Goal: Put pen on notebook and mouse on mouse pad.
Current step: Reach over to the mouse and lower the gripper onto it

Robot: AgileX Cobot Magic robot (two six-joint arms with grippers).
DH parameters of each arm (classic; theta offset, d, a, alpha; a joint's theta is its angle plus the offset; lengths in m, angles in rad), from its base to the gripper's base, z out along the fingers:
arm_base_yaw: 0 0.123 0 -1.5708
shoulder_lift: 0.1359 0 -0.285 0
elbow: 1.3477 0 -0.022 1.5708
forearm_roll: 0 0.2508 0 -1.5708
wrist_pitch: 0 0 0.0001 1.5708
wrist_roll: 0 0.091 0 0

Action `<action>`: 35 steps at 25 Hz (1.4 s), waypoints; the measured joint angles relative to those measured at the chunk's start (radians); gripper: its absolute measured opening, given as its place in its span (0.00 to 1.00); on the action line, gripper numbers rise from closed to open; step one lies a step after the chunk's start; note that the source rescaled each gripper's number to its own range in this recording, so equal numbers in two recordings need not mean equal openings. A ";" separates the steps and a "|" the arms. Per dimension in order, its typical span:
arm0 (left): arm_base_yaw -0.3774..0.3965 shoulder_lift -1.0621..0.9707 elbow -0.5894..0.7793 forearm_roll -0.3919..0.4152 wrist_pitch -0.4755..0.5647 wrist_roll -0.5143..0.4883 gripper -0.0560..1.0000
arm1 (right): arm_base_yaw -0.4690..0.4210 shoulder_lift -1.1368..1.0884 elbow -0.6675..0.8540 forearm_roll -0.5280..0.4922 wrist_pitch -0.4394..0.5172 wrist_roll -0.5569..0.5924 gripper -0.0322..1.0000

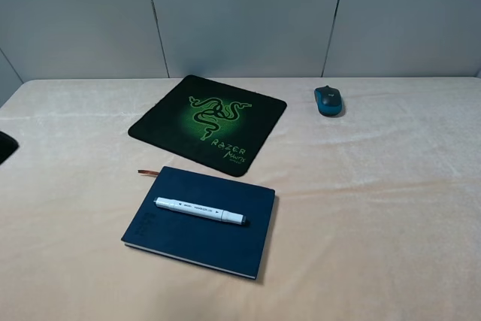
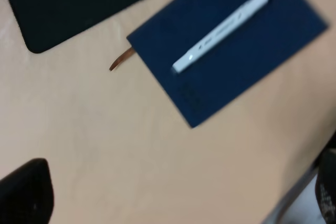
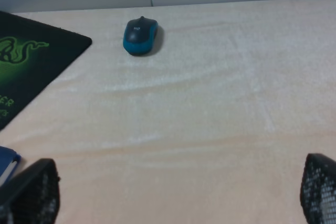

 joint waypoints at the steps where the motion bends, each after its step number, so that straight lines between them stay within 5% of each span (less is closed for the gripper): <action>1: 0.000 -0.039 0.007 0.000 0.000 -0.035 1.00 | 0.000 0.000 0.000 0.000 0.000 0.000 1.00; 11: 0.025 -0.351 0.156 -0.001 0.000 -0.091 1.00 | 0.000 0.000 0.000 0.000 0.000 0.000 1.00; 27: 0.594 -0.728 0.544 -0.084 -0.083 -0.094 1.00 | 0.000 0.000 0.000 0.001 0.000 0.000 1.00; 35: 0.726 -0.835 0.576 -0.120 -0.105 -0.094 1.00 | 0.000 0.000 0.000 0.001 0.000 0.000 1.00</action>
